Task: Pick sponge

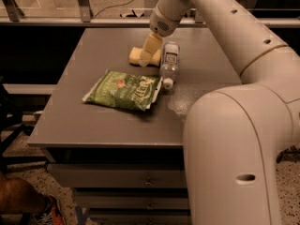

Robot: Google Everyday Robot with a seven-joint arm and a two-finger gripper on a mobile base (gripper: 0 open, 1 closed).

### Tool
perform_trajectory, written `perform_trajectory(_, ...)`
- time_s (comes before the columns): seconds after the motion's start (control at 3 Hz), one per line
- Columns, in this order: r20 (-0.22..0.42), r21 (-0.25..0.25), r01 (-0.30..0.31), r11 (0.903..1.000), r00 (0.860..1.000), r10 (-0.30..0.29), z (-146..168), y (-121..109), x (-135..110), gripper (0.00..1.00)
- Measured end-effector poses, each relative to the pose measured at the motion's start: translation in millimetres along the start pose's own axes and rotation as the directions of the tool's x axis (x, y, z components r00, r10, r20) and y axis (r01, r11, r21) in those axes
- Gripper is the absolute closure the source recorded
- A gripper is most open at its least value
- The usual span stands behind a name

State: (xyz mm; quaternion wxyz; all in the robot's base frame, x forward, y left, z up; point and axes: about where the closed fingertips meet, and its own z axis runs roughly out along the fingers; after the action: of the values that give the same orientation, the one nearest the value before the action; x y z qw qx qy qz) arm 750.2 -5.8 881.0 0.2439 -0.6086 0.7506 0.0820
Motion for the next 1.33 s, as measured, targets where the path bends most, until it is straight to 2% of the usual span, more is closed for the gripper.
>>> perform_trajectory(0.33,0.005,-0.015,-0.044,0.9989,0.999,0.044,12,-4,7,0.0)
perform_trajectory(1.0,0.013,-0.094,-0.118,0.9885,0.993,0.12,44,-7,22,0.0)
perform_trajectory(1.33,0.01,-0.126,-0.141,0.982,0.99,0.143,55,-7,26,0.1)
